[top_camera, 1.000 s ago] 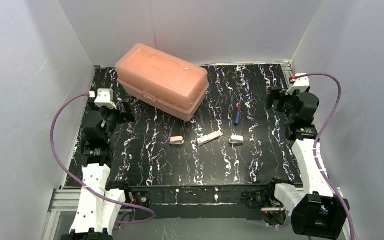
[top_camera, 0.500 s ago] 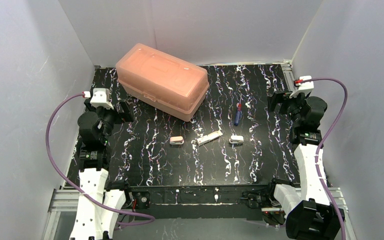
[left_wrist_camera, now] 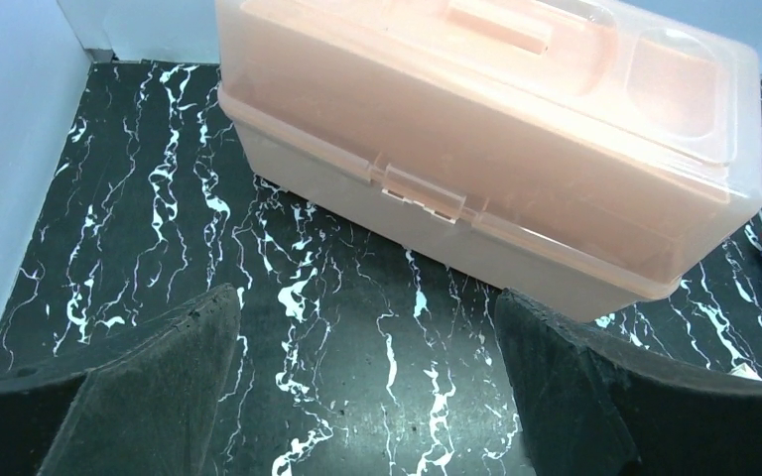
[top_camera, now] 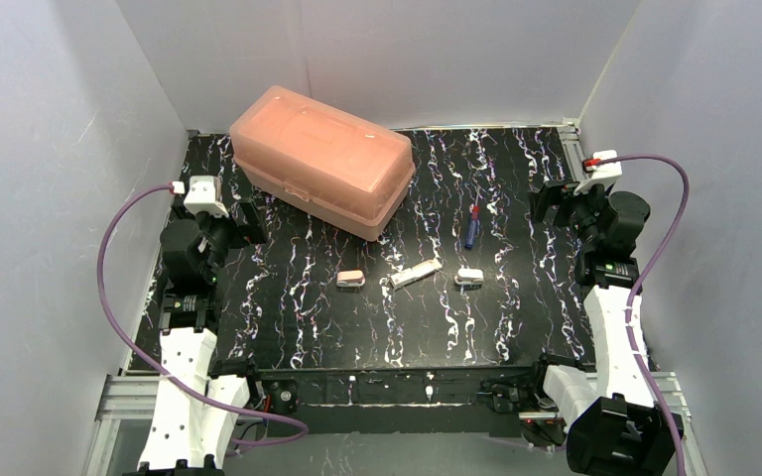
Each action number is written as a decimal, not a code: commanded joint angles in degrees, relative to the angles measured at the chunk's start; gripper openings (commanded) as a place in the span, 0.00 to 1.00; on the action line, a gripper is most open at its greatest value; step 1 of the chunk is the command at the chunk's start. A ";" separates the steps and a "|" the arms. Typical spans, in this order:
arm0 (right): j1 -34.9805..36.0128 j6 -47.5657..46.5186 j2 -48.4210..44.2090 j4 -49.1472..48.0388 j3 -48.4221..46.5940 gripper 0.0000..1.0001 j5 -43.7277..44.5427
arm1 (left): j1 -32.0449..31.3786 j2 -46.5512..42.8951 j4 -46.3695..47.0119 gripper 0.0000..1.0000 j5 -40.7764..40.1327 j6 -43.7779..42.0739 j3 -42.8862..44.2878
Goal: Load the staples into the stapler
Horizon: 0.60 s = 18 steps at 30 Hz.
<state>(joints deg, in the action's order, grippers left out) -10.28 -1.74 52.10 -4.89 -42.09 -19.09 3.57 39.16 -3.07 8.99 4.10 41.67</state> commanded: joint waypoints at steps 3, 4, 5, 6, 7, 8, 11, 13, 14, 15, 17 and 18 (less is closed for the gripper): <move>-0.50 -0.89 -0.82 -2.15 0.00 0.99 -1.79 | 0.23 -0.27 0.22 0.99 -0.78 -0.01 0.24; -0.48 -0.96 -0.83 -2.15 -0.01 0.99 -1.74 | 0.29 -0.30 0.19 0.98 -0.54 0.07 0.25; -0.49 -0.98 -0.84 -2.09 -0.01 0.99 -1.74 | 0.25 -0.39 0.13 0.99 -0.39 0.02 0.25; -0.52 -0.99 -0.92 -2.06 -0.01 0.99 -1.97 | 0.24 -0.58 0.04 0.98 -0.37 -0.16 0.25; -0.57 -0.99 -0.92 -2.06 0.02 0.99 -2.24 | 0.28 -0.72 -0.12 0.98 -0.38 -0.41 0.23; -0.53 -1.06 -0.94 -2.06 0.07 0.99 -2.48 | 0.29 -0.89 -0.31 0.98 -0.42 -0.56 0.25; -0.53 -1.25 -1.03 -2.06 0.16 0.99 -2.88 | 0.28 -1.16 -0.44 0.98 -0.40 -0.63 0.25; -0.58 -1.25 -1.01 -2.06 0.16 0.99 -2.88 | 0.29 -1.18 -0.44 0.98 -0.31 -0.60 0.34; -0.61 -1.28 -1.02 -2.10 0.16 0.99 -2.97 | 0.29 -1.19 -0.44 0.99 -0.32 -0.65 0.32; -0.61 -1.33 -1.03 -2.06 0.16 0.99 -3.01 | 0.25 -1.17 -0.49 0.98 -0.31 -0.70 0.26; -0.68 -1.34 -1.02 -2.08 0.20 0.99 -3.21 | 0.29 -1.27 -0.53 0.98 -0.28 -0.74 0.25; -0.79 -1.31 -1.02 -2.06 0.22 0.99 -3.33 | 0.29 -1.34 -0.62 0.98 -0.27 -0.74 0.25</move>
<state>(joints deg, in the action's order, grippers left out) -10.50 -2.20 52.07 -4.89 -42.09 -21.30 3.60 38.68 -3.53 8.56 4.03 41.12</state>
